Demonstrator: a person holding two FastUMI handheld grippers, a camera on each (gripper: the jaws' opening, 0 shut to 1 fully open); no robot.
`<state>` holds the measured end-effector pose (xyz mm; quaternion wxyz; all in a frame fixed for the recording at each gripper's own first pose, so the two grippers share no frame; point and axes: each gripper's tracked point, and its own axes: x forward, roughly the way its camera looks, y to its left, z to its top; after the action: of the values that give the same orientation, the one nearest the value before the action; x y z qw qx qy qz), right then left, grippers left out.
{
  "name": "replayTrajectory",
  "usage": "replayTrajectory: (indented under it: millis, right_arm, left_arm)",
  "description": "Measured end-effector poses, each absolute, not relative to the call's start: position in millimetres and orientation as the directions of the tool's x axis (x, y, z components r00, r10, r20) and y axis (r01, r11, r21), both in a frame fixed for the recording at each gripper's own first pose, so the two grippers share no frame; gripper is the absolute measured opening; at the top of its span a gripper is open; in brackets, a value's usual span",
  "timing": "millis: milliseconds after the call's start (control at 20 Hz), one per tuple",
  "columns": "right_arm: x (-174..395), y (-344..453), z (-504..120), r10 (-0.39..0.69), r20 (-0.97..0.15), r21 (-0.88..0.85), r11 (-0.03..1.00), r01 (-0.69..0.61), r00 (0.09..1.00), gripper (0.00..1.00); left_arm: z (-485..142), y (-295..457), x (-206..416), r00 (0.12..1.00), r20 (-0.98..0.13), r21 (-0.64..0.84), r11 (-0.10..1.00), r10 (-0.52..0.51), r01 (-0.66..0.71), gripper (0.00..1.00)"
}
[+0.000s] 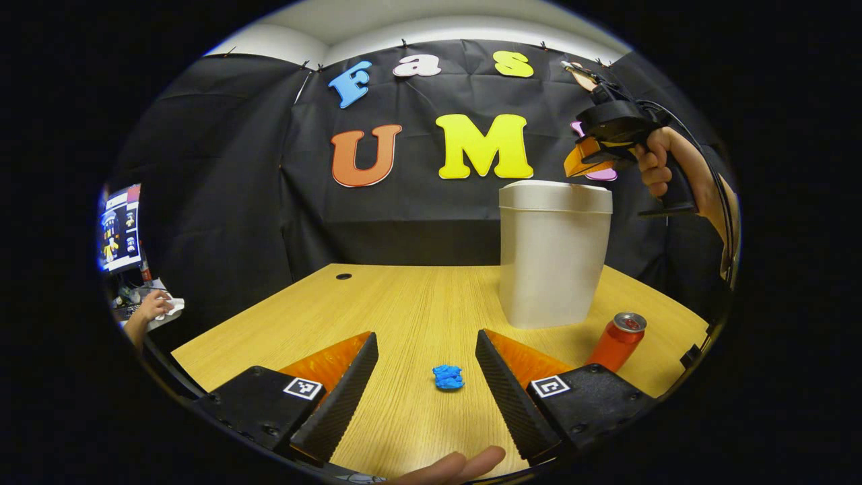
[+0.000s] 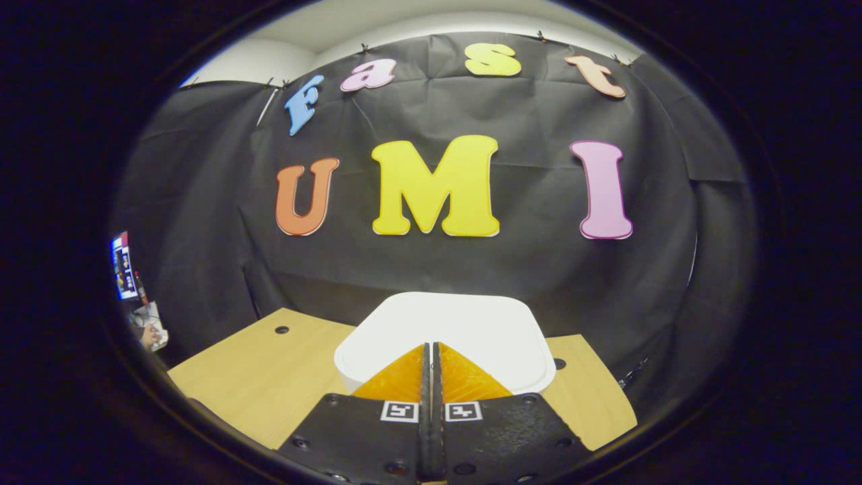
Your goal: Press the lid of the desktop garbage bin to open it, pick up the crumpled paper on the desktop and throw it into the bin, then pick up the pop can on the desktop and drop it into the bin, and finally close the garbage bin lid.
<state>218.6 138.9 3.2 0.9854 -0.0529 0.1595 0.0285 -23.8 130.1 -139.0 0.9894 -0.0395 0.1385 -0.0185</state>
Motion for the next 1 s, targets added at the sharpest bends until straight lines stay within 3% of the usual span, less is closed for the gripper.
replayTrajectory:
  millis: [100,500,700,850,1000]
  right_arm:
    - [223.3,131.9,-6.6,0.002,-0.356,-0.137,0.989,-0.054,0.934,0.00]
    - [223.2,126.8,-15.8,0.017,-0.452,-0.151,0.984,-0.095,0.892,0.01]
    - [204.0,123.7,6.4,-0.024,-0.351,-0.190,0.981,-0.046,0.936,0.00]
    - [160.9,147.0,22.9,0.097,-0.263,-0.090,0.988,-0.125,0.960,0.00]
    - [113.3,134.7,30.9,0.136,-0.151,-0.081,0.986,-0.149,0.979,0.00]
  left_arm:
    - [-138.8,131.5,-24.3,0.961,-0.275,-0.088,0.996,-0.041,0.017,0.96]
    - [-127.9,127.7,-24.2,0.962,-0.271,-0.107,0.994,-0.039,0.010,0.96]
    - [-124.0,114.3,-23.7,0.964,-0.261,-0.104,0.994,-0.054,0.027,0.96]
    - [-114.2,102.7,-20.6,0.970,-0.229,-0.091,0.994,-0.076,0.056,0.96]
    - [-113.2,91.4,-19.2,0.973,-0.215,-0.055,0.996,-0.087,0.076,0.96]
